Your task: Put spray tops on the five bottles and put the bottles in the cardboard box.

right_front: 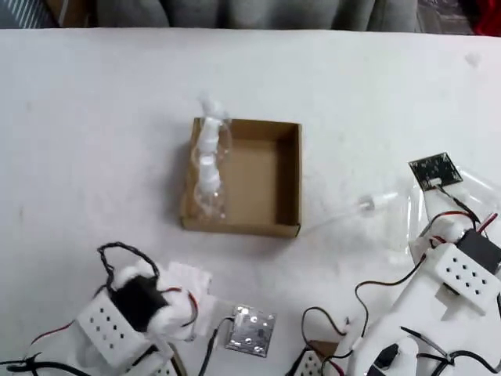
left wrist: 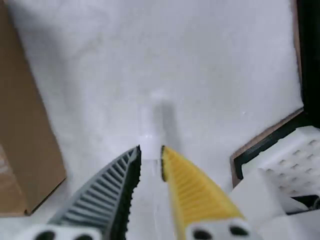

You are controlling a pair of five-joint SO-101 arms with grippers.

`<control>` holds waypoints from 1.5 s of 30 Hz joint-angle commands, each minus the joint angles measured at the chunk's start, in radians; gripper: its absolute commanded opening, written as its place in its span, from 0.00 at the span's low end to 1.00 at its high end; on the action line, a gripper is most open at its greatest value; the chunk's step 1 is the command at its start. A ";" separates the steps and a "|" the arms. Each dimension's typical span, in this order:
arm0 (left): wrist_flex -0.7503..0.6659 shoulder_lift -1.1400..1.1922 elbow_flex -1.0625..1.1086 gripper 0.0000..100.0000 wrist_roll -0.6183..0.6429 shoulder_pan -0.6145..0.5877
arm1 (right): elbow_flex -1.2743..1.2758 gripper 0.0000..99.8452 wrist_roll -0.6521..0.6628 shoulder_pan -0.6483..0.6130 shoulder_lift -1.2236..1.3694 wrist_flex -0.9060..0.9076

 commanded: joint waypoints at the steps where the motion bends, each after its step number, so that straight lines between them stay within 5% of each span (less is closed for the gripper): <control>1: -0.048 -0.012 0.026 0.23 -0.008 0.012 | -0.011 0.02 0.011 0.004 -0.015 -0.016; 8: -0.157 -0.012 0.107 0.24 -0.008 0.005 | -0.009 0.02 0.011 -0.001 -0.015 -0.015; 18: -0.416 -0.012 0.238 0.24 -0.055 -0.188 | -0.009 0.02 0.011 -0.002 -0.018 -0.008; 32: -0.459 0.001 0.287 0.24 -0.049 -0.185 | -0.014 0.02 0.009 -0.002 -0.025 -0.007; 42: -0.499 0.438 0.110 0.23 -0.049 -0.188 | -0.037 0.02 0.005 -0.021 -0.025 0.054; 45: -0.500 0.470 0.089 0.14 -0.049 -0.182 | -0.038 0.02 0.003 -0.024 -0.025 0.074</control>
